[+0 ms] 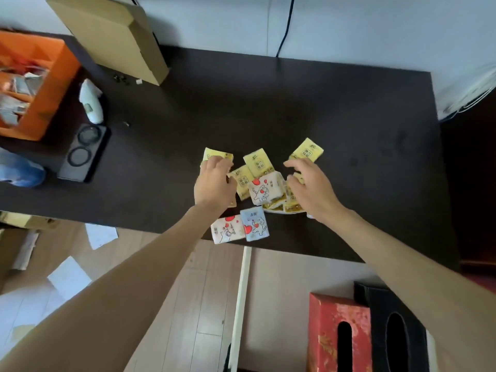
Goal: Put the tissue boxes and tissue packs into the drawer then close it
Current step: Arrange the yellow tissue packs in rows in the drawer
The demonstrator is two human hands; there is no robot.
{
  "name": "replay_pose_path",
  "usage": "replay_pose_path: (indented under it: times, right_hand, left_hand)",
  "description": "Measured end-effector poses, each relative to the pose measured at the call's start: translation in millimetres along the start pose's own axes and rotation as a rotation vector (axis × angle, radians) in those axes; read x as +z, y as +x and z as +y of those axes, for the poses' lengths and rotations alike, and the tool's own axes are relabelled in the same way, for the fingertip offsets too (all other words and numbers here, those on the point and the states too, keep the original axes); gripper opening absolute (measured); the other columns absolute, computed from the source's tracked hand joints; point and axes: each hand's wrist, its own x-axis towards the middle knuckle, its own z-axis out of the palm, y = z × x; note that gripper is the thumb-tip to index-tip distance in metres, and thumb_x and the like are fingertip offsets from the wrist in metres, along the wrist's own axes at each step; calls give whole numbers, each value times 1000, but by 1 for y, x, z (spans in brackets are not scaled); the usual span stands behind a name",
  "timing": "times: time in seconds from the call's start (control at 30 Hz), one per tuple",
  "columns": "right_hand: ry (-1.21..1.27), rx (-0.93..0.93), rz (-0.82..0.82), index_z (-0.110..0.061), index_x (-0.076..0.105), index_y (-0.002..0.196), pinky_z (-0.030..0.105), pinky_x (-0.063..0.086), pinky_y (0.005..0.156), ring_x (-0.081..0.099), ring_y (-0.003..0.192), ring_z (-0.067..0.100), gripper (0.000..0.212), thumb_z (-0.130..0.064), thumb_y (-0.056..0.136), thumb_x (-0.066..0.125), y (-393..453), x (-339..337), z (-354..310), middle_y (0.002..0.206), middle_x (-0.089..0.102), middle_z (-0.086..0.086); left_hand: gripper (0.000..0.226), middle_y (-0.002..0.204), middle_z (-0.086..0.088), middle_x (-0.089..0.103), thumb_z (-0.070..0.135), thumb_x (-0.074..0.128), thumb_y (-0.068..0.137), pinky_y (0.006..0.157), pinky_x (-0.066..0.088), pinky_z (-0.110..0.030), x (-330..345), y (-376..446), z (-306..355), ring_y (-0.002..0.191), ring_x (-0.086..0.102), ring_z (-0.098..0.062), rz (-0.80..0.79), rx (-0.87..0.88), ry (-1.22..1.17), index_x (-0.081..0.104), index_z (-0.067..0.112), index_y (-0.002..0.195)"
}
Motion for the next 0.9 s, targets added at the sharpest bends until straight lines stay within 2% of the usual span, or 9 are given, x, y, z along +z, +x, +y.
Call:
replay_pose_path:
  times: [0.07,0.17,0.3,0.37,0.53,0.67,0.73,0.8,0.9]
  right_hand:
    - [23,41,-12,-16,59,139,43,48,106,56,130,18,35,-23,106,50,21,4,-14,142,58,2]
    - [-39,93,-82,-14,60,136,45,51,99,62,118,21,36,-31,106,49,50,14,-33,134,61,4]
    - [-212,167,-145,-14,58,130,38,47,74,65,100,21,37,-38,102,57,78,32,-47,118,66,4]
    - [-243,201,-122,-15,56,127,35,45,69,67,98,21,36,-36,99,65,87,40,-48,116,67,4]
    - [-218,195,-47,-15,49,137,35,55,76,69,108,23,56,-25,90,79,94,53,-40,122,68,6]
    - [126,102,154,-15,56,131,35,56,89,65,110,20,48,-11,88,76,85,44,-42,121,64,5]
    - [328,25,318,-16,55,133,32,57,89,64,106,14,50,-12,88,75,69,28,-49,117,63,1]
    - [444,-49,419,-22,50,139,23,57,83,66,103,12,55,-21,90,74,42,6,-52,117,63,-1]
    - [415,-74,456,-23,51,142,21,58,81,68,109,15,50,-26,96,71,-18,-21,-44,129,59,5]
  left_hand:
    - [37,144,-3,50,25,60,95,95,52,-43,-5,15,-13,132,42,-24,68,-36,33,61,20,131]
    - [42,142,-5,49,45,56,94,99,48,-48,-6,35,-27,130,44,-27,-36,-141,75,56,24,130]
    - [62,135,-2,50,69,58,83,94,49,-47,-1,53,-33,123,46,-27,-90,-165,157,55,25,127]
    - [70,133,-2,49,73,62,77,93,50,-48,1,60,-34,121,46,-26,-88,-165,183,57,23,126]
    - [68,131,-4,49,62,74,74,86,52,-43,5,69,-32,119,48,-25,-92,-209,145,57,20,125]
    - [60,123,1,53,45,79,75,75,45,-32,-4,61,-23,115,50,-20,-21,-192,-18,53,24,124]
    - [54,117,9,51,41,79,76,71,40,-25,-14,46,-18,110,50,-13,59,-136,-166,52,28,121]
    - [53,117,13,49,38,80,77,74,43,-20,-23,19,-12,108,49,-7,87,-66,-308,50,31,121]
    - [55,124,15,50,35,82,77,80,48,-16,-29,-43,0,110,53,-10,27,-6,-458,49,35,120]
